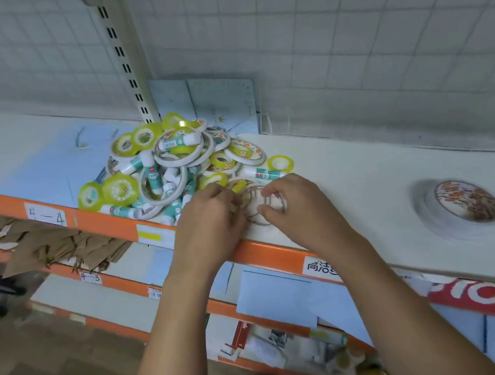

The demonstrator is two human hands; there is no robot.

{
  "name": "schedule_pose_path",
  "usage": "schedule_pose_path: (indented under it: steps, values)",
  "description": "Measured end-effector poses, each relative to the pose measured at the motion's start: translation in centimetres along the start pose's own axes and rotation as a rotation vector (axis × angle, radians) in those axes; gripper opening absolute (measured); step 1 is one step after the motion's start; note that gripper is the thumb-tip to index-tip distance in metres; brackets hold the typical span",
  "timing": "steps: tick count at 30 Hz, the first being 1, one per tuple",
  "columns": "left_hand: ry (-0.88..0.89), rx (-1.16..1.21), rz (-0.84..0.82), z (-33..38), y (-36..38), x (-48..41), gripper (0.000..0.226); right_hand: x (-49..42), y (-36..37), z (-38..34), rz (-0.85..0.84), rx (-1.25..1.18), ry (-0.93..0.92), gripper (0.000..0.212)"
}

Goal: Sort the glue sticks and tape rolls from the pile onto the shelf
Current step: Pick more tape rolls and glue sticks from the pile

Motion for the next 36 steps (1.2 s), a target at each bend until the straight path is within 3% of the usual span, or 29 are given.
schedule_pose_path:
  steps: [7,13,18,23,29,32,36]
  values:
    - [0.049,0.072,-0.031,-2.0,-0.7,-2.1,0.020,-2.0,0.6,-1.7,0.048,-0.021,0.032,0.022]
    - [0.055,0.086,-0.084,-2.9,-0.2,-3.5,0.026,-3.1,2.3,-3.9,0.030,0.098,-0.043,0.035]
    - [0.037,-0.044,-0.151,-3.6,1.4,-3.8,0.021,-3.3,2.6,-3.2,0.048,0.042,0.027,0.021]
    - [0.043,-0.007,-0.087,-3.8,1.8,-4.5,0.017,-2.6,1.7,-1.9,0.058,0.007,0.084,0.019]
    - [0.084,0.090,-0.109,-1.9,2.5,-4.8,0.013,-0.9,-0.3,-0.8,0.096,0.040,0.098,0.031]
    - [0.094,0.293,-0.094,0.7,2.6,-5.2,0.030,0.8,-2.8,0.9,0.155,0.066,0.128,0.032]
    - [0.160,0.439,-0.207,6.1,5.4,-5.1,0.064,4.1,-6.6,4.4,0.233,0.086,0.227,0.029]
Point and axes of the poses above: each hand's wrist, its own x-axis away from the middle knuckle, its own y-axis out of the palm, z = x × y, the point moved 8 cm from there along -x, towards the middle knuckle, and after that the axes turned 11 degrees about x, right-handed, at the moved point
